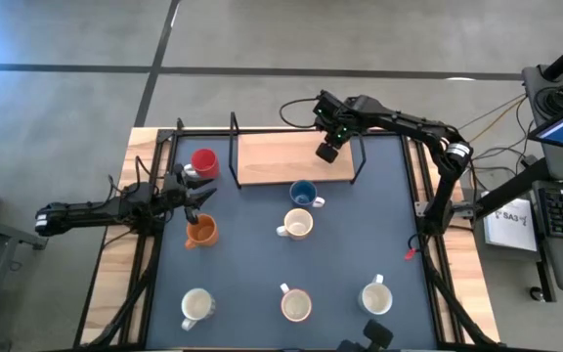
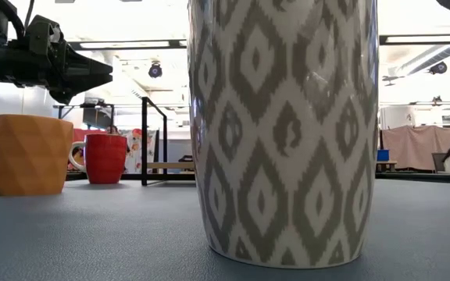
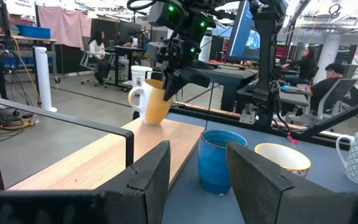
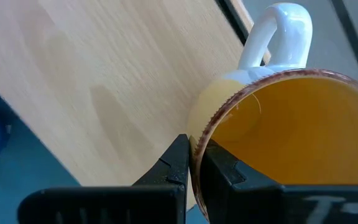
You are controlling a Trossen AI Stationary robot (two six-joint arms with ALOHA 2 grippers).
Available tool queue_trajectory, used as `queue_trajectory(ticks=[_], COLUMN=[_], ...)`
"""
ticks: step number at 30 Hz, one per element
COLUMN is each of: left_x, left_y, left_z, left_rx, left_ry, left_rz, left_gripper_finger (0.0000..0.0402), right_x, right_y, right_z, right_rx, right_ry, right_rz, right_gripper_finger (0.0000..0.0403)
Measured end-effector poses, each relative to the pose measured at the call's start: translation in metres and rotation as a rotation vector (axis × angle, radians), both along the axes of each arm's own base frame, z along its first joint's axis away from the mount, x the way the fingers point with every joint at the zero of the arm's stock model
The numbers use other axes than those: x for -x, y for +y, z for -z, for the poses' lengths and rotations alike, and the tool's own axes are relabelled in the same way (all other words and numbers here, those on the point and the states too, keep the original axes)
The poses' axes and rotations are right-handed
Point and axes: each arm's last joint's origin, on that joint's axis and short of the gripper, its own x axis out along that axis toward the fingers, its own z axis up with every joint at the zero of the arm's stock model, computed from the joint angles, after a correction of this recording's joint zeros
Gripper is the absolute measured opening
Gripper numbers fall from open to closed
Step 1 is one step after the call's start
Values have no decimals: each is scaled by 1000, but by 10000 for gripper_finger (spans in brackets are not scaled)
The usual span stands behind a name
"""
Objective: Place coffee mugs
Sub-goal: Put the yellow cup on the shelf
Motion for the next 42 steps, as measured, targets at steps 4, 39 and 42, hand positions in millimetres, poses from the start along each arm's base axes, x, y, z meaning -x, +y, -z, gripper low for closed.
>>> queue_trajectory(ticks=[4,39,42], left_x=[0,0,0], left_y=[0,0,0], left_z=[0,0,0], left_rx=[0,0,0], left_ry=[0,0,0], left_rz=[0,0,0], left_gripper_finger=[141,141,141], right_x=[0,0,0], right_y=[0,-1,-1], right_z=[0,4,4], right_rx=[-2,9,7], right_ry=[-1,-1,2], right_rz=[-3,18,17], right_gripper_finger=[15,15,14])
